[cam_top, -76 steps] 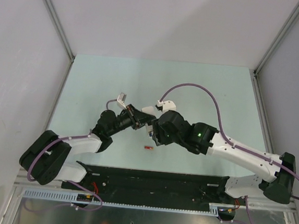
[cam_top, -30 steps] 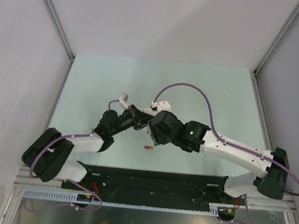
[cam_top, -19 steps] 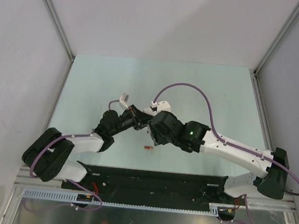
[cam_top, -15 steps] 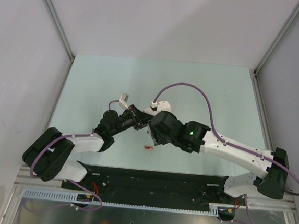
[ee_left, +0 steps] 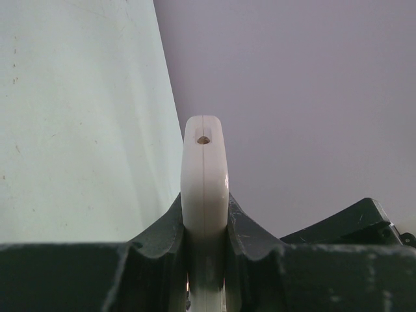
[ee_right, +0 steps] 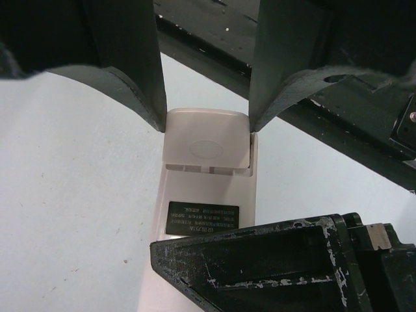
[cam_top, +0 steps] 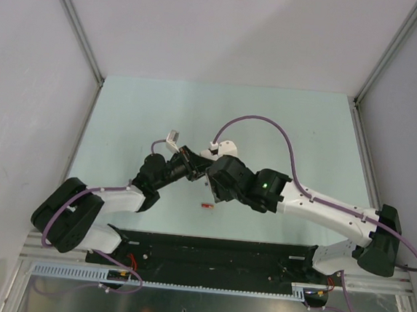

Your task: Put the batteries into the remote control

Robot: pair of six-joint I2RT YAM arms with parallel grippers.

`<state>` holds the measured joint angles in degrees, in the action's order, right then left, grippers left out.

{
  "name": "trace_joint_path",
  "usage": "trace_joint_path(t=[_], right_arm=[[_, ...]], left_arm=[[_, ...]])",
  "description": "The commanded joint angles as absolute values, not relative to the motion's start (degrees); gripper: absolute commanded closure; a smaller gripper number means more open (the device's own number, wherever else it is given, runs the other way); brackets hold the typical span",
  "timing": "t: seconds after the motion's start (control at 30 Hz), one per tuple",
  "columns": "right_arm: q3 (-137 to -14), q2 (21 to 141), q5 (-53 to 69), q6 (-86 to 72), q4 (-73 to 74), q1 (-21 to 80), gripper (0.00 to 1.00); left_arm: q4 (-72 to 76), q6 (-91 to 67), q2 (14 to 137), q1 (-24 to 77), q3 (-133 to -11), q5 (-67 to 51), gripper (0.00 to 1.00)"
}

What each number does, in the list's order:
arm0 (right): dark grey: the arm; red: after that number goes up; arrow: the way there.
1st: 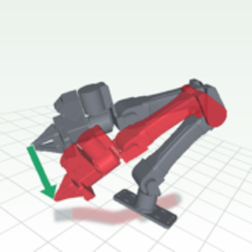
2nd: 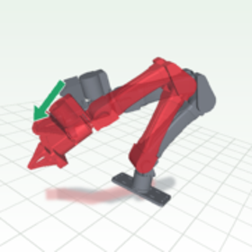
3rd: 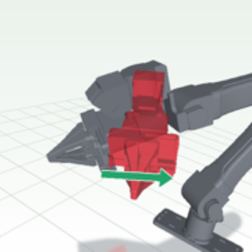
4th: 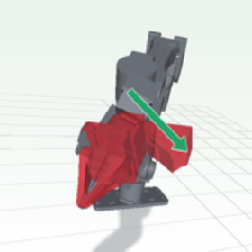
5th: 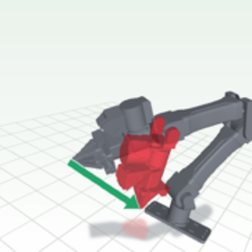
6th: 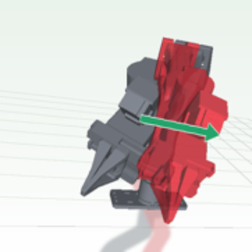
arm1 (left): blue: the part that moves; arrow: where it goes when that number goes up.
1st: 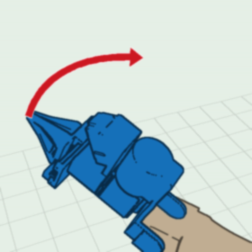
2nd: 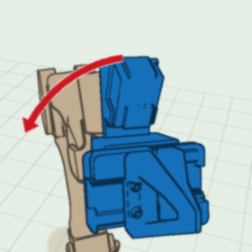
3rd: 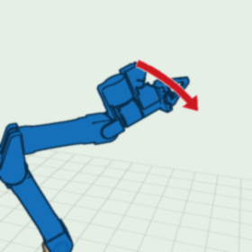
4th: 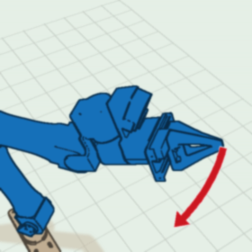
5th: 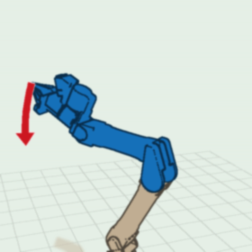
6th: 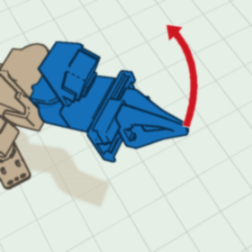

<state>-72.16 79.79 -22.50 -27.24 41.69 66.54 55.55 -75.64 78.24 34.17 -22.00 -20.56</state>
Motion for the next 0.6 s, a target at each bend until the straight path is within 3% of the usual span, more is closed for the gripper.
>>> trace_joint_path(t=[0.0, 0.17, 0.57], right_arm=[[-75.1, 80.8, -24.7, -27.6, 38.8, 66.4, 0.64], [-75.1, 80.6, -24.6, -27.5, 38.9, 66.0, 0.63], [-75.1, 79.7, -25.4, -27.5, 40.1, 65.9, 0.49]], left_arm=[[58.7, -77.3, 77.0, 35.4, -24.2, -21.4, 1.00], [58.9, -77.8, 76.3, 35.3, -24.4, -22.1, 1.00], [60.6, -80.1, 76.4, 35.3, -25.0, -23.1, 1.00]])
